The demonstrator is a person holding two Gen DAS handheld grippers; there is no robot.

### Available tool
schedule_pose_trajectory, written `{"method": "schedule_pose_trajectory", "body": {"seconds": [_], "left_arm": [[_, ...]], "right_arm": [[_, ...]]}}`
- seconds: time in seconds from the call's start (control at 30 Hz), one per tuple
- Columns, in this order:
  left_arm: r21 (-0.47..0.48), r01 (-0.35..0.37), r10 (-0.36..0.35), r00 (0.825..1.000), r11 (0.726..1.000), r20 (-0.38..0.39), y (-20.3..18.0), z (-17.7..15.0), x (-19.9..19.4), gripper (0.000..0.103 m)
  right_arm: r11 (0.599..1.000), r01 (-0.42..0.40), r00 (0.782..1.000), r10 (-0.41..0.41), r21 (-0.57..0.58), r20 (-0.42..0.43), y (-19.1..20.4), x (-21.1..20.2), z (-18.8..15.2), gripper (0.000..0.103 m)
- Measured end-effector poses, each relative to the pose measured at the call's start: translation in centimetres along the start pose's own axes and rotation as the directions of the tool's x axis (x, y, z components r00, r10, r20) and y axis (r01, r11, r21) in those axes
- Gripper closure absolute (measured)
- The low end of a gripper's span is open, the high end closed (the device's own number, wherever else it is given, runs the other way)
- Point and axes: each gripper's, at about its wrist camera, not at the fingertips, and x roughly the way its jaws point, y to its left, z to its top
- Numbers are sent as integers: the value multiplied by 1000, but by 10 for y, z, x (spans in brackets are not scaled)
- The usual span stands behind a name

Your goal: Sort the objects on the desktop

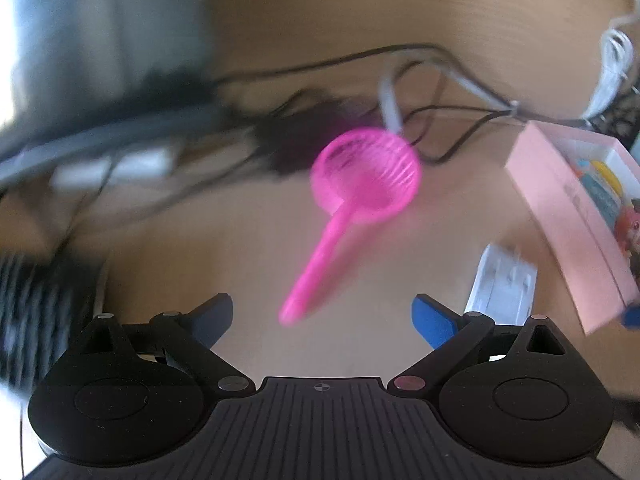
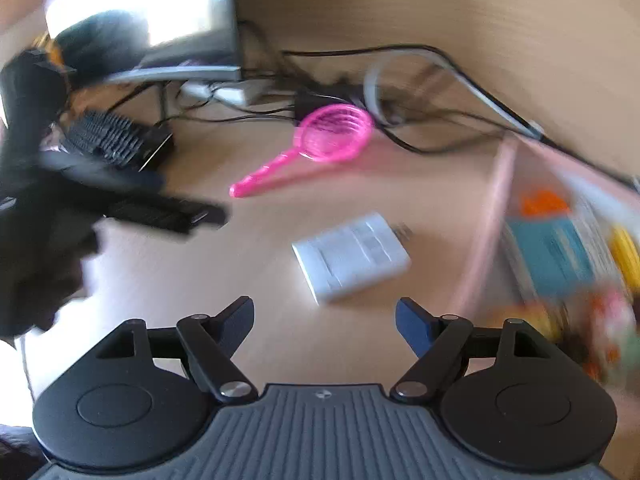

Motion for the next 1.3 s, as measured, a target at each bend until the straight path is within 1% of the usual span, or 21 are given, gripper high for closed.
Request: {"method": "schedule_pose_trajectory", "body": {"seconds": [0.1, 0.17, 0.27, 0.37, 0.4, 0.43, 0.47, 0.5, 0.53, 0.57, 0.63, 0.7, 0.77, 0.8, 0.87, 1.03, 1.1, 1.13, 1.17, 1.23, 1.3], "left_arm": [[47, 36, -36, 999, 998, 13, -16, 30, 26, 4], [52, 42, -42, 999, 998, 1, -24, 47, 44, 4], [62, 12, -12, 1000, 998, -7, -32, 64, 65, 4], [63, -3, 4, 1000, 998, -17, -35, 71, 75, 7], [69, -2, 2, 1000, 998, -11, -36, 71, 76, 10], [78, -1, 2, 1000, 997, -10, -37, 70, 77, 25], [84, 1, 1, 1000, 996, -16, -37, 69, 77, 37], [83, 8, -6, 1000, 997, -25, -35, 66, 77, 44], [76, 18, -15, 999, 997, -32, -31, 64, 76, 55], [66, 28, -26, 999, 997, -38, -27, 60, 73, 61], [42, 41, -38, 998, 998, -48, -19, 51, 66, 67], [13, 53, -52, 997, 999, -64, -9, 34, 55, 68], [-10, 54, -55, 995, 998, -78, 0, 16, 43, 69], [-17, 53, -54, 995, 998, -84, 4, 7, 36, 69], [-46, 58, -62, 993, 997, -99, 10, -11, 19, 69], [-78, 78, -87, 988, 994, -125, 8, -53, -17, 68], [-81, 95, -105, 985, 992, -135, 2, -64, -27, 65], [-78, 95, -105, 986, 992, -133, 0, -69, -34, 57], [-70, 84, -92, 988, 994, -125, -4, -73, -41, 45], [-43, 54, -57, 995, 998, -83, -10, -75, -55, 35], [-28, 45, -46, 999, 999, -27, -15, -71, -67, 32]], "right_arm": [[996, 77, 996, -79, 50, 38, -14, -17, -11, 19], [984, 172, 982, -176, 55, 70, -22, -31, -15, 19], [947, 313, 940, -320, 76, 119, -40, -51, -15, 18], [894, 413, 887, -438, 175, 145, -65, -59, -7, 13], [871, 440, 869, -474, 218, 139, -78, -59, -4, 13], [852, 455, 857, -498, 259, 131, -89, -57, -1, 13], [840, 459, 853, -508, 289, 122, -100, -57, 1, 13], [825, 465, 847, -520, 321, 110, -110, -55, 2, 13], [814, 464, 846, -525, 349, 99, -121, -51, 4, 13], [823, 436, 861, -499, 363, 96, -128, -46, 5, 13], [816, 431, 867, -493, 385, 72, -143, -34, 8, 13], [816, 426, 875, -481, 391, 53, -149, -23, 11, 12], [818, 426, 877, -478, 388, 46, -151, -17, 11, 7], [821, 421, 880, -473, 387, 47, -151, -15, 12, 2], [825, 405, 886, -461, 394, 54, -151, -12, 16, 0], [899, 299, 932, -347, 319, 104, -127, -10, 23, 0], [916, 302, 932, -343, 265, 121, -113, -9, 25, 0], [920, 319, 926, -354, 227, 135, -103, -10, 25, 0], [924, 325, 923, -356, 199, 148, -95, -12, 24, 0], [933, 328, 918, -352, 146, 185, -80, -24, 19, 0], [943, 310, 920, -330, 121, 210, -70, -41, 10, 0]]}}
